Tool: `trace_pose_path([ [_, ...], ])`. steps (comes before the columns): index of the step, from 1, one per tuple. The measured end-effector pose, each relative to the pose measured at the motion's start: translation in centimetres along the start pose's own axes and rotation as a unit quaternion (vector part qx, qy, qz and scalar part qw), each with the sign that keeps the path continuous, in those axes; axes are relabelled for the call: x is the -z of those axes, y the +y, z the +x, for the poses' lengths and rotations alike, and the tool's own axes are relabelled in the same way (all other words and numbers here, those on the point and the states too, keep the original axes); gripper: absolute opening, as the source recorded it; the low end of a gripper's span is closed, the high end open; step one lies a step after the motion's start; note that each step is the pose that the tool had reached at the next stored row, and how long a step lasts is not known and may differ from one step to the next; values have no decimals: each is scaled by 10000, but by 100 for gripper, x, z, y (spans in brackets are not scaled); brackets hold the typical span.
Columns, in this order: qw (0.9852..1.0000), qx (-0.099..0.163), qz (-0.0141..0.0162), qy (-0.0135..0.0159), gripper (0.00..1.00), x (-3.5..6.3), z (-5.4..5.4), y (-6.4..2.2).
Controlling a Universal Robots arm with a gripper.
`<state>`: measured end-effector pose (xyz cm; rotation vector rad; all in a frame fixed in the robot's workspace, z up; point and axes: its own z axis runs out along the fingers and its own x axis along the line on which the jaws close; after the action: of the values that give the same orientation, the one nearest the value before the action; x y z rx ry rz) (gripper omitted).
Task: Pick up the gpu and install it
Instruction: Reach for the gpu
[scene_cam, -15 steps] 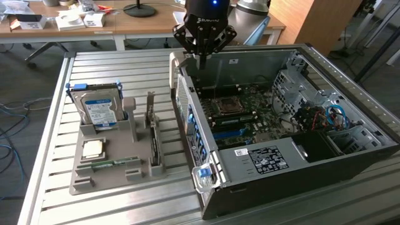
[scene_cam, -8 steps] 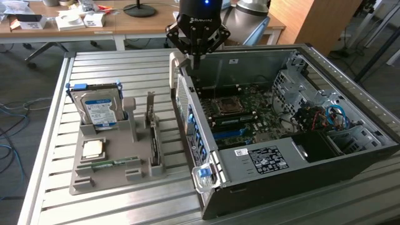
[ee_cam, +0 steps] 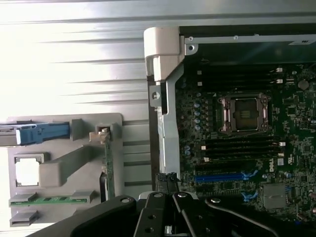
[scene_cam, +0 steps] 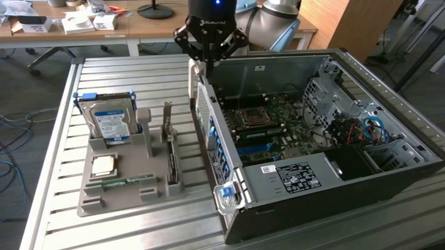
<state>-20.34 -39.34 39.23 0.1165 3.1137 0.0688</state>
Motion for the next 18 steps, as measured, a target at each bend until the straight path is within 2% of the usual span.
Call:
trace_pose_path([
  [18,10000,0,0,0,11,-2,403,-3],
])
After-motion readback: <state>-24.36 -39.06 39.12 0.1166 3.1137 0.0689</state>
